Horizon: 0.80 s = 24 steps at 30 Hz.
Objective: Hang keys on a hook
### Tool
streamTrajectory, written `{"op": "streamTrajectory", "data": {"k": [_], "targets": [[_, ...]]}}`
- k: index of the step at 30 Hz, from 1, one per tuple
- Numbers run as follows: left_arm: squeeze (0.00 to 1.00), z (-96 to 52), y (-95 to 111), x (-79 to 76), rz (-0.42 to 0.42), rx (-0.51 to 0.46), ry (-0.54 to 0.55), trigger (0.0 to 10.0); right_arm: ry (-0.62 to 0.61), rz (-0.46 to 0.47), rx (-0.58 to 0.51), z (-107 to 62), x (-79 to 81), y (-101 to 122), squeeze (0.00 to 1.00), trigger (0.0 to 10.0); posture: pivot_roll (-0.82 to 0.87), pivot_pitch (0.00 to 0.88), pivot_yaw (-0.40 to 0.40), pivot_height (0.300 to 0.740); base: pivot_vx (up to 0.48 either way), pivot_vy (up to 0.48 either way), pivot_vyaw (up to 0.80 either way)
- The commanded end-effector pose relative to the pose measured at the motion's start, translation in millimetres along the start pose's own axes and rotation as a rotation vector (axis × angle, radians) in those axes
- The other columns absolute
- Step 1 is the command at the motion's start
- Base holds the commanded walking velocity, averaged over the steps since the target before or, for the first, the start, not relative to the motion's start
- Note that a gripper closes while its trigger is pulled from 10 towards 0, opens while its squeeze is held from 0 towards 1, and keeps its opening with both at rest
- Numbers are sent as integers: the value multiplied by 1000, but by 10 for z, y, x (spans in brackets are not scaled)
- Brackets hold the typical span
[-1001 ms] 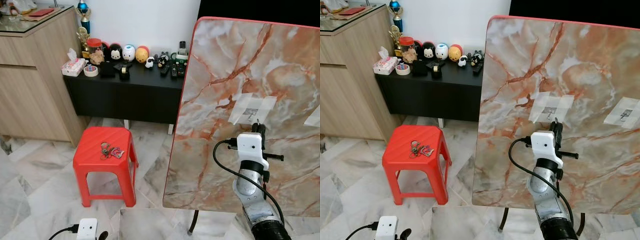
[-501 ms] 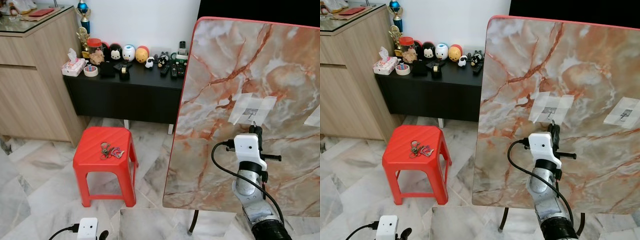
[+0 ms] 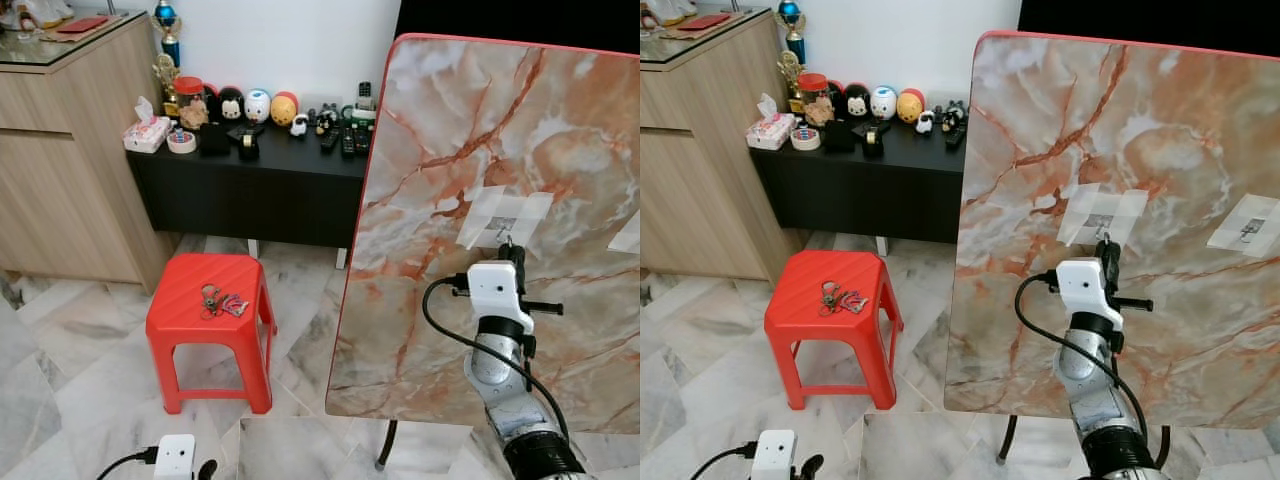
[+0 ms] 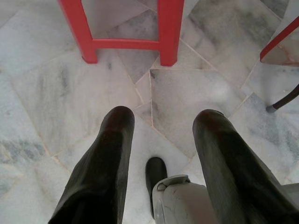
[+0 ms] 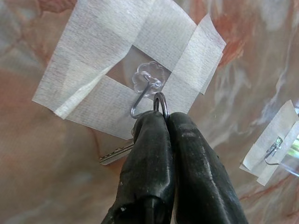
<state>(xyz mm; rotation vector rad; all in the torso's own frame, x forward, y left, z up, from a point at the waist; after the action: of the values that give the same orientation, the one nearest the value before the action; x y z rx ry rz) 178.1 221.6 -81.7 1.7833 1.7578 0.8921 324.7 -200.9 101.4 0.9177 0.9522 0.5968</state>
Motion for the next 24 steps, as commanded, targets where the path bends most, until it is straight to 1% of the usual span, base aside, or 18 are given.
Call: {"op": "streamTrajectory", "data": {"k": [1,8,14,24], "targets": [[0,-2,-14,-36,0,4,-8,10000,1,-15,-10,46,-18,18,0,10000,61,0,-106,740,0,0,0],[0,-10,-36,-28,-2,13,-6,10000,31,-30,-11,48,12,13,0,10000,62,0,-108,740,0,0,0],[0,-17,-45,-13,-1,11,-2,10000,76,-33,7,7,84,-18,0,10000,62,0,-108,740,0,0,0],[0,-9,-32,-33,-1,9,-6,10000,81,-38,10,18,79,-31,0,10000,61,0,-109,740,0,0,0]]}}
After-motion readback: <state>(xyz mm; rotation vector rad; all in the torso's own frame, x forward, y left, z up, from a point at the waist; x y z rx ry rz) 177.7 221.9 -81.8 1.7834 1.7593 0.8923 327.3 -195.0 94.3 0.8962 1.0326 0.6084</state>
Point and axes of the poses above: a point about 5 cm out from each wrist's last joint towards the gripper, its own z axis pointing out of the wrist towards the gripper, its own y axis along the axis of the wrist's last joint, x = y × z, the point moved 1 cm from there along z, pointing out of the wrist towards the gripper, and after that the axes turned 3 degrees about z, right-handed, at the moved point
